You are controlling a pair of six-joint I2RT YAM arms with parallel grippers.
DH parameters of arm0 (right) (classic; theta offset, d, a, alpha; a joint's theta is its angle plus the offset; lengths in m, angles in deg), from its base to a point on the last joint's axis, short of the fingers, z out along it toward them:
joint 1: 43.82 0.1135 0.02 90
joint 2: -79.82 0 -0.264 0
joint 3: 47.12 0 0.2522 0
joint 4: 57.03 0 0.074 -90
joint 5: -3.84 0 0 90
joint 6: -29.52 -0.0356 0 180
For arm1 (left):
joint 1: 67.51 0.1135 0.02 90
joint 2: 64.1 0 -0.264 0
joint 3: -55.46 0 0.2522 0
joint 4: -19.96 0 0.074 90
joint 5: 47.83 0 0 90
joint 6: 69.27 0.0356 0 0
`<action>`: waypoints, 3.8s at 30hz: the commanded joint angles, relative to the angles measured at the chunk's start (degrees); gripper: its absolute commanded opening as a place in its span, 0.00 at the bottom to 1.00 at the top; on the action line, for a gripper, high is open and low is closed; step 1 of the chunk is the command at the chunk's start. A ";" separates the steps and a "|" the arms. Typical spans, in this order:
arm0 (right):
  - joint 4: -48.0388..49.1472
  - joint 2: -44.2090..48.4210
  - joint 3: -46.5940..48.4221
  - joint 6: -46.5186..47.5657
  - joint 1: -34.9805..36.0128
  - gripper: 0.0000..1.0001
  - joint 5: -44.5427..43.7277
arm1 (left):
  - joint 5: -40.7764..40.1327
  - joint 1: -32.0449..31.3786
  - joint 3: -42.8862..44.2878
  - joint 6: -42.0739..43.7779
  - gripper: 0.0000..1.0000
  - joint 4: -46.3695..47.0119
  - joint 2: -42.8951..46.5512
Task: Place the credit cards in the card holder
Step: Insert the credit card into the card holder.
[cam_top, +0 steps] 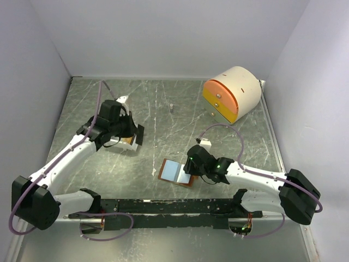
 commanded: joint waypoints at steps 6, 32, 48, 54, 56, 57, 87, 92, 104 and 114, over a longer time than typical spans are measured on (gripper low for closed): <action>-1.73 -0.02 -3.20 0.57 -0.90 0.30 -0.01 | 15.16 -7.61 -13.34 -21.01 0.07 18.50 1.23; -0.34 1.41 -6.49 -0.38 -1.04 0.24 0.36 | 17.41 -23.38 -12.48 -21.37 0.07 32.71 -22.30; -0.09 1.56 -7.35 -0.87 -1.04 0.24 0.36 | 15.43 -24.93 -11.84 -19.09 0.07 31.81 -26.34; -2.31 2.18 -6.77 -1.09 -0.99 0.24 -0.85 | 14.40 -24.85 -12.89 -20.74 0.07 32.13 -25.74; -3.67 2.82 -6.08 -1.09 -1.00 0.24 -0.76 | 14.89 -24.90 -13.52 -21.90 0.07 33.47 -25.43; -4.30 3.14 -5.76 -1.01 -1.02 0.24 -0.66 | 15.19 -24.87 -13.77 -22.42 0.07 34.26 -25.45; -4.07 2.65 -6.27 -2.53 -1.04 0.25 -1.69 | 12.49 -26.98 -14.53 -24.94 0.07 36.67 -28.92; -3.96 2.74 -6.32 -3.13 -0.99 0.25 -1.76 | 11.59 -27.74 -14.57 -25.35 0.07 35.59 -28.93; -5.76 3.50 -4.33 -3.80 -1.05 0.25 -1.92 | 9.73 -29.09 -14.57 -26.15 0.10 36.82 -30.34; -14.23 6.03 -2.81 -9.48 -0.96 0.25 -3.53 | 8.37 -29.33 -15.37 -27.44 0.11 37.29 -29.60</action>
